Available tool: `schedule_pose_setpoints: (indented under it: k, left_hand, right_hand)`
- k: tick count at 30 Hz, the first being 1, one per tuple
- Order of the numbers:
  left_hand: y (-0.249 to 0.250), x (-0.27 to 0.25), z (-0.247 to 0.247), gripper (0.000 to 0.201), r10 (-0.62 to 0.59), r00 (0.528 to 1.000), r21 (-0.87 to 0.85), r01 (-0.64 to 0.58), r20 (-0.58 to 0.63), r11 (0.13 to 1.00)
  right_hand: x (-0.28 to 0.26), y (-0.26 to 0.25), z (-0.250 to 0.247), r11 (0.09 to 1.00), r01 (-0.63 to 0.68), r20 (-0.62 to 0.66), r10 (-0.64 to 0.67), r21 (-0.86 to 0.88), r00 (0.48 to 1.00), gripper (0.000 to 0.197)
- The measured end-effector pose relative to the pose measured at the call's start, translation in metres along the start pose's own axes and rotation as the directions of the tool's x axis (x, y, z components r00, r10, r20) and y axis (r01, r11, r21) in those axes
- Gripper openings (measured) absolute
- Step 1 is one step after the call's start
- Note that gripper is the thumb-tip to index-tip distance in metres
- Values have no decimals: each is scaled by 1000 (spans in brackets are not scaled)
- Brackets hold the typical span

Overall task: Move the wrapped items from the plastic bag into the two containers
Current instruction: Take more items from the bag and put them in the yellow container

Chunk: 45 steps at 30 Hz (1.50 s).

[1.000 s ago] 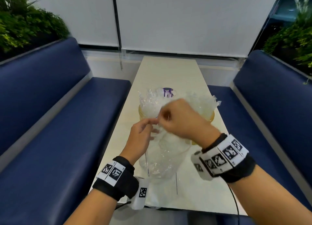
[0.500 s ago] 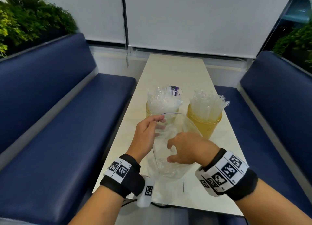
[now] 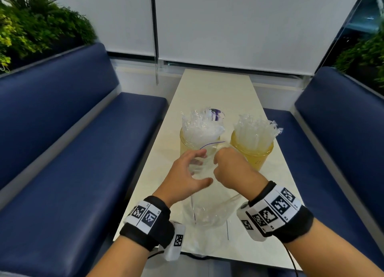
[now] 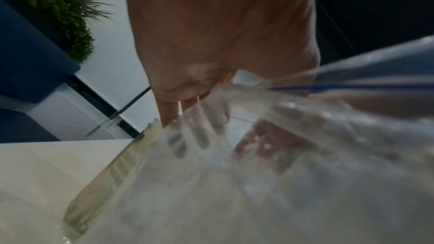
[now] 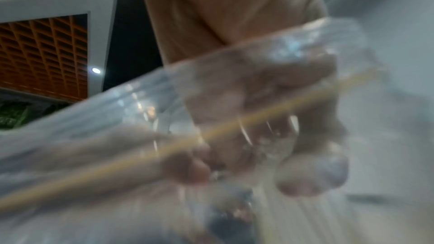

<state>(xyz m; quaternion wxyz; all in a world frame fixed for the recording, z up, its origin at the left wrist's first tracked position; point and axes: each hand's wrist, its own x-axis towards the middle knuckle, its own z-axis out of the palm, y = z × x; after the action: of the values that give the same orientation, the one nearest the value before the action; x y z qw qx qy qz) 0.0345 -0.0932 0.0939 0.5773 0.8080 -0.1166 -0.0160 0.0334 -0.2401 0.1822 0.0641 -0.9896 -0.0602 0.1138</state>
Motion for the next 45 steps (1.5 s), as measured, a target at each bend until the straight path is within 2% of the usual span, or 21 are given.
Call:
schedule_pose_setpoints:
  k: [3,6,8,11,14,17,19,21,22,23,24,26,27,30,32,34,37,39,41,43,45]
  left_hand:
    - [-1,-1,5,93,26,1000,141,-26,2,990]
    - [2,1,13,97,43,998,213,-32,-47,977]
    - [6,3,20,83,51,994,222,-29,-92,975]
    - [13,8,29,16,25,976,127,3,-216,992]
    - [10,11,31,31,12,956,40,0,-294,999]
    - [14,13,28,27,30,953,40,-19,-302,999]
    - [18,15,27,13,51,948,125,-13,-313,992]
    - [21,15,28,19,91,940,232,-14,-328,973]
    - [21,15,27,14,93,941,234,-15,-325,972]
    - [22,15,27,7,97,939,216,-25,-329,976]
    - [22,14,25,12,102,940,201,-36,-326,979]
    - [17,16,23,17,129,935,150,-83,-331,985]
    - [14,17,23,15,149,932,139,-108,-330,984]
    - [12,17,22,12,136,935,157,-88,-327,984]
    - [13,18,20,7,101,952,169,-53,-288,984]
    - [14,16,20,10,43,973,189,1,-225,982]
    - [5,13,19,25,-55,983,-18,53,-178,998]
    - [-3,12,19,34,-78,981,-83,64,-179,994]
    - [-7,10,18,33,-107,978,-106,89,-177,990]
    - [-10,9,15,33,-108,975,-89,93,-194,992]
    - [-12,8,12,33,-97,974,-44,90,-204,995]
  right_hand:
    - [-4,-11,-18,998,12,-22,-11,55,1000,34]
    - [-11,-23,-35,996,52,-15,-51,73,999,30]
    - [-15,-31,-45,994,86,-8,-85,74,996,33]
    - [-16,-41,-52,984,131,-13,-130,121,991,32]
    - [-18,-42,-52,948,223,-145,-194,229,970,24]
    - [-10,-39,-41,929,349,-408,-273,124,871,40]
    - [-1,-39,-26,872,469,-439,-370,140,819,37]
    - [7,-39,-9,782,541,-442,-385,310,810,29]
    - [9,-38,-3,720,555,-465,-355,417,811,31]
    - [10,-36,1,647,561,-502,-301,517,811,44]
    - [11,-33,3,578,553,-530,-231,600,816,62]
    - [15,-29,10,525,475,-492,-118,706,862,83]
    - [18,-27,15,549,432,-450,-110,716,886,81]
    - [24,-26,30,678,374,-380,-149,633,913,41]
    - [25,-26,33,668,386,-393,-151,636,907,28]
    - [21,-27,24,606,421,-423,-149,675,894,23]
    - [8,-26,-4,491,489,-487,-144,721,862,16]
    - [-3,-23,-34,437,555,-554,-146,707,820,12]
    - [-10,-12,-66,361,627,-634,-116,691,765,8]
    - [-12,8,-96,274,687,-701,-57,673,710,8]
    - [-6,35,-120,252,717,-743,10,650,669,6]
